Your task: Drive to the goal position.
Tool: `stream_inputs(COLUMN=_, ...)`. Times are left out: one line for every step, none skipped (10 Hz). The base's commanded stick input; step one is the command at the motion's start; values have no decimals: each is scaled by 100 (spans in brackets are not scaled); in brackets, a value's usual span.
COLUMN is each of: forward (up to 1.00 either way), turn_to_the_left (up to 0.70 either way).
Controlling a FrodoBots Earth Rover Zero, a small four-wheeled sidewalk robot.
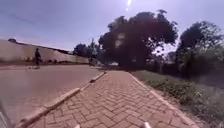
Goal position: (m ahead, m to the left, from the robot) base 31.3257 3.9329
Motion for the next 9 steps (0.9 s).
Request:
stream_inputs(forward=70, turn_to_the_left=0)
stream_inputs(forward=70, turn_to_the_left=0)
stream_inputs(forward=70, turn_to_the_left=0)
stream_inputs(forward=70, turn_to_the_left=0)
stream_inputs(forward=70, turn_to_the_left=-35)
stream_inputs(forward=70, turn_to_the_left=-35)
stream_inputs(forward=70, turn_to_the_left=-31)
stream_inputs(forward=70, turn_to_the_left=-24)
stream_inputs(forward=70, turn_to_the_left=-3)
